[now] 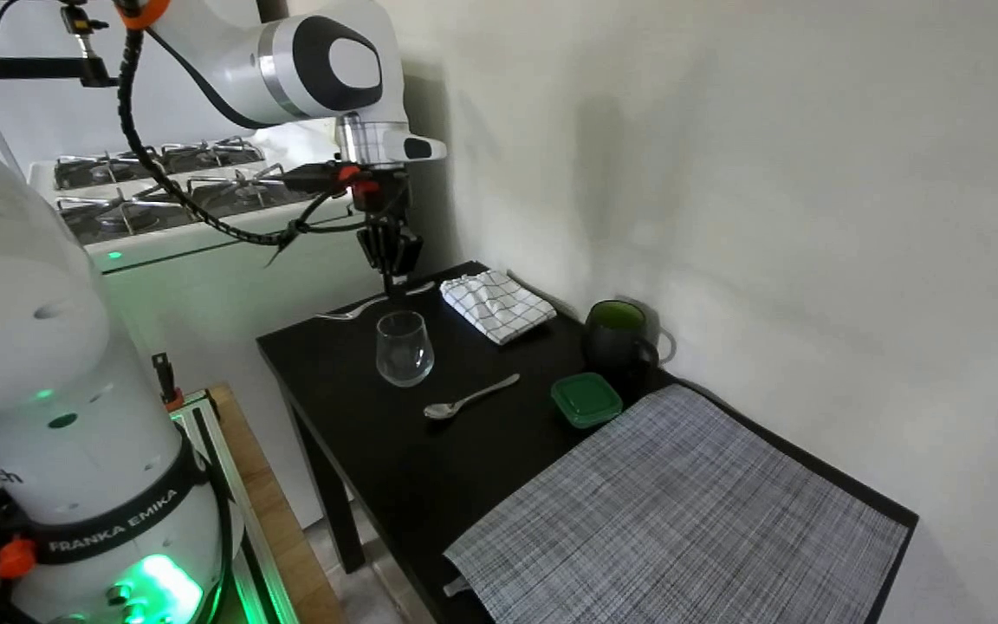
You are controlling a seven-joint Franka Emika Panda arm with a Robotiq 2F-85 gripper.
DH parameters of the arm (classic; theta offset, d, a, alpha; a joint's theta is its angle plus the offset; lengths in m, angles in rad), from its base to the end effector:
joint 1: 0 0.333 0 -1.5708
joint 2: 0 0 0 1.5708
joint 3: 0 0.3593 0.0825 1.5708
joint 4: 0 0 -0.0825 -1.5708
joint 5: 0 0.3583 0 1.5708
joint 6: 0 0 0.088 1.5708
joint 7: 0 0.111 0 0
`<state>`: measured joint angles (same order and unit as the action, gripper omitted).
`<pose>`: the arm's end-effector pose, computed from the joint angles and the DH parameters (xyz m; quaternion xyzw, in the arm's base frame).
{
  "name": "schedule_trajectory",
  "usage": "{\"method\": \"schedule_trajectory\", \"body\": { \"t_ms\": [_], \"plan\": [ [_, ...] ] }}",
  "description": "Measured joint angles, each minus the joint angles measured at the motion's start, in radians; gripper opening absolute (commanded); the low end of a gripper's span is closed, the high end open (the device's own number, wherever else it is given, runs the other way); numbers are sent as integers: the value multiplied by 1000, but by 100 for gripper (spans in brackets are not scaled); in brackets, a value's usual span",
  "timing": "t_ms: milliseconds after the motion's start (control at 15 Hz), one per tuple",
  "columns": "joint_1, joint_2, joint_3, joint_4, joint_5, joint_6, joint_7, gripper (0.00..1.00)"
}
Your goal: Put the fork in the cup
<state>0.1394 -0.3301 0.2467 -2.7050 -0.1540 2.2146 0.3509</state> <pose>0.3169 0.1216 0.3727 0.9898 0.0589 -0.0466 0.1210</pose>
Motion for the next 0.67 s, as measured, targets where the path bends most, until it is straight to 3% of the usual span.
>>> {"method": "schedule_trajectory", "body": {
  "t_ms": [467,667],
  "plan": [
    [50,93,33,35,-69,0,-176,2],
    [41,115,35,52,-182,48,-114,2]
  ]
}}
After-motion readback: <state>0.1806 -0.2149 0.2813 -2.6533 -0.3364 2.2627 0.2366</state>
